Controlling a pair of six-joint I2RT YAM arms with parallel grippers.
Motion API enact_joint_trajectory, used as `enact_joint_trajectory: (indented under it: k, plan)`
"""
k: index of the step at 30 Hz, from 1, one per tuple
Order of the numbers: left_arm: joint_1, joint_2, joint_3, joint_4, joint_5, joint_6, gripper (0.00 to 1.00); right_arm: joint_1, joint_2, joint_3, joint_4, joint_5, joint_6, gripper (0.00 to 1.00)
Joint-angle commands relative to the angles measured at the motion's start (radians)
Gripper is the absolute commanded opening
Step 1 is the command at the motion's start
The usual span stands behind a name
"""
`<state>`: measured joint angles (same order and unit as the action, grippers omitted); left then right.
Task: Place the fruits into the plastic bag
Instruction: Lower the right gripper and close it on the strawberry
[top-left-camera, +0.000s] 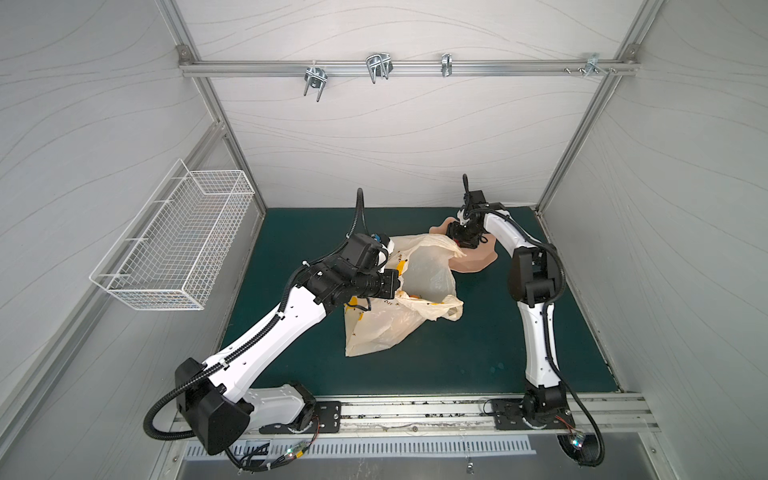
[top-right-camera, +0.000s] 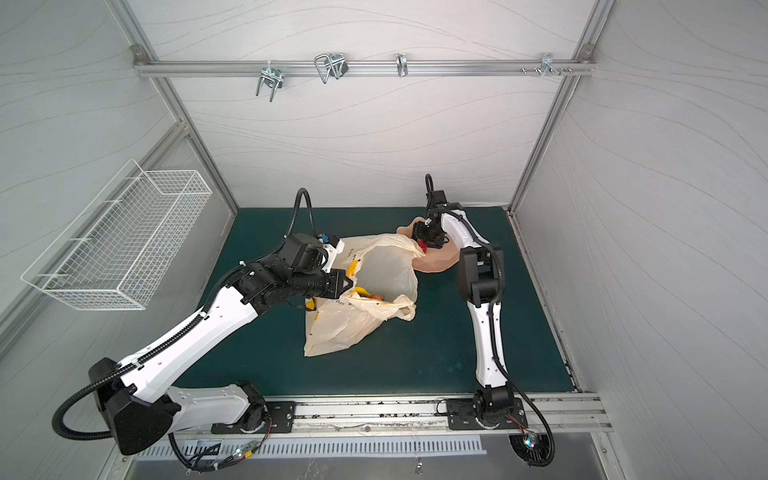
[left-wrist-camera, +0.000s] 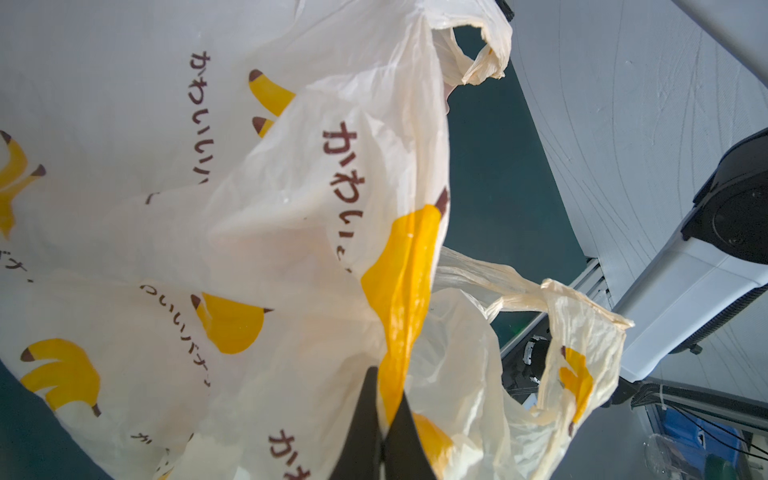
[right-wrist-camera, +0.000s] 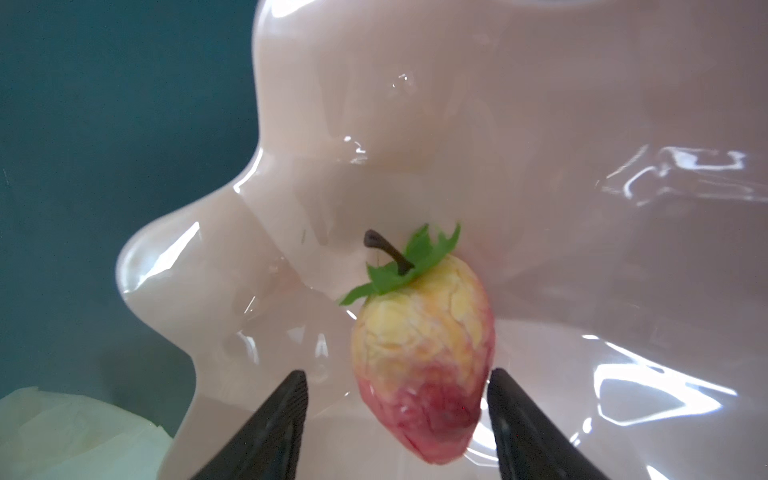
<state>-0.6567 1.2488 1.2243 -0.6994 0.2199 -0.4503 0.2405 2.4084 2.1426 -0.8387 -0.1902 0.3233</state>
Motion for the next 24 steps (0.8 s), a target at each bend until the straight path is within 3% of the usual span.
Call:
enact_joint_trajectory:
  k: [1, 11, 24]
  plan:
    - [-0.004, -0.028, 0.010, 0.002, -0.020, -0.011, 0.00, 0.001, 0.035, 0.045, -0.054, 0.027, -0.007, 0.68]
    - [-0.003, -0.054, -0.003, -0.002, -0.036, -0.022, 0.00, 0.006, 0.067, 0.071, -0.110, 0.116, -0.020, 0.61]
    - [-0.005, -0.067, -0.014, -0.007, -0.034, -0.024, 0.00, 0.012, 0.051, 0.059, -0.116, 0.143, -0.021, 0.47]
